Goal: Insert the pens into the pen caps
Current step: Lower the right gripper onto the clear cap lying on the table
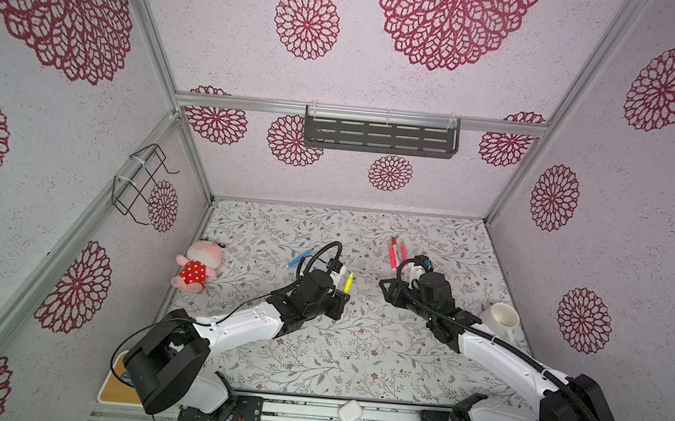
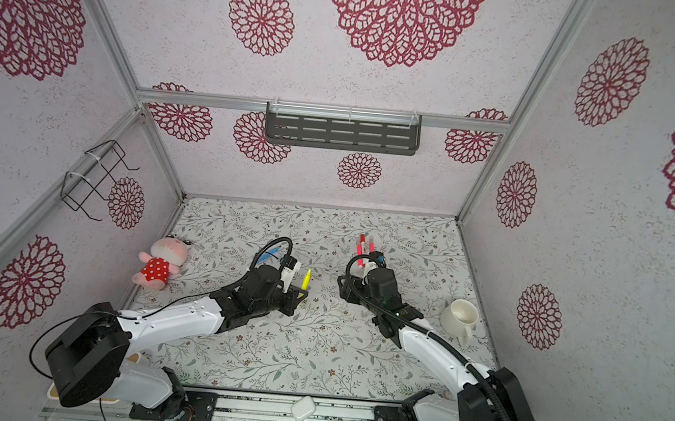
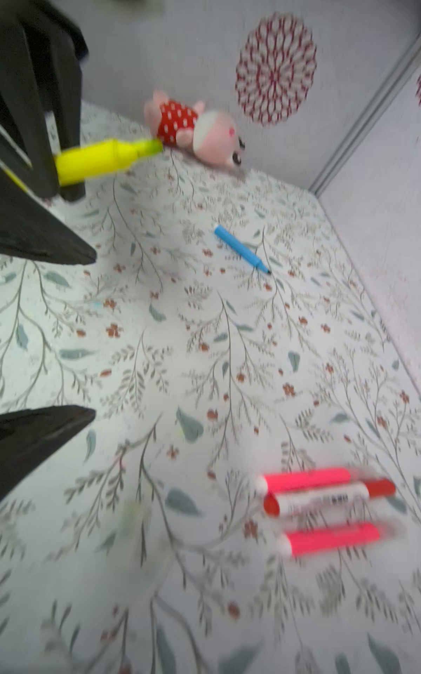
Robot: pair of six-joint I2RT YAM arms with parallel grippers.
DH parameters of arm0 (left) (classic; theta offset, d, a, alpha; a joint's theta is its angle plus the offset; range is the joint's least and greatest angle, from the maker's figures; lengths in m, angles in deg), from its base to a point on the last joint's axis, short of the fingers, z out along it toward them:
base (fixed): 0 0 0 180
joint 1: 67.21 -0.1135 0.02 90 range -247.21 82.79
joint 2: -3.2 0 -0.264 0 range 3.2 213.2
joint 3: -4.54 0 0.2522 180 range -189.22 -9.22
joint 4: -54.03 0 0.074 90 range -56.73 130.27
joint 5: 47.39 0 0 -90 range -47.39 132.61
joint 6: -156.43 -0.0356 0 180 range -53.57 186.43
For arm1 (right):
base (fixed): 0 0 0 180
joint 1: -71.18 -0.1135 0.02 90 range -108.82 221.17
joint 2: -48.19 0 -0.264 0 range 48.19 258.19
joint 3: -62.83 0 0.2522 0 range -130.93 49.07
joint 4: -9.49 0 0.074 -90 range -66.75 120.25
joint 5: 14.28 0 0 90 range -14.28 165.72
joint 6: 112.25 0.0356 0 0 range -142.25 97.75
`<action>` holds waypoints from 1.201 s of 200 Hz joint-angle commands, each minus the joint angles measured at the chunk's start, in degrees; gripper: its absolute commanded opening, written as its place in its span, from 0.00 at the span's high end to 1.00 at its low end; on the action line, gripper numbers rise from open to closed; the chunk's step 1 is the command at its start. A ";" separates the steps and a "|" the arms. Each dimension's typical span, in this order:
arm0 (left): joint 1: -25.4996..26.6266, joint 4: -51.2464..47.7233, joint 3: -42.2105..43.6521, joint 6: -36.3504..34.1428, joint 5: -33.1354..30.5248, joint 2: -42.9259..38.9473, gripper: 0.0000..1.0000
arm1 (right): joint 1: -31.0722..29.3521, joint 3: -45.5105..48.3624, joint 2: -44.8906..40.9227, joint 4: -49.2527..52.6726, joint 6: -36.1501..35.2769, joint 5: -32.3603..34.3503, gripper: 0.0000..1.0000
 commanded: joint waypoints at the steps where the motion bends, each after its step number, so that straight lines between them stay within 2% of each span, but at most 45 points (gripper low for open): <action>1: -0.45 0.44 0.84 0.56 -1.05 -1.49 1.00 | 4.08 -3.19 2.78 13.03 -4.22 5.55 0.34; 84: -0.52 -0.58 2.14 0.82 -2.35 -3.51 1.00 | 9.08 -6.19 13.46 11.43 -8.32 2.24 0.33; 138: -0.69 -0.59 2.07 0.82 -2.35 -3.38 1.00 | 10.07 -8.30 20.44 8.14 -9.23 -1.65 0.35; 212: -1.05 -0.89 2.40 0.70 -2.73 -4.03 1.00 | 10.18 -13.32 27.80 9.11 -10.90 0.27 0.37; 240: -1.21 -1.14 2.42 0.61 -2.77 -4.34 1.00 | 10.05 -14.57 30.06 8.33 -10.82 -2.27 0.40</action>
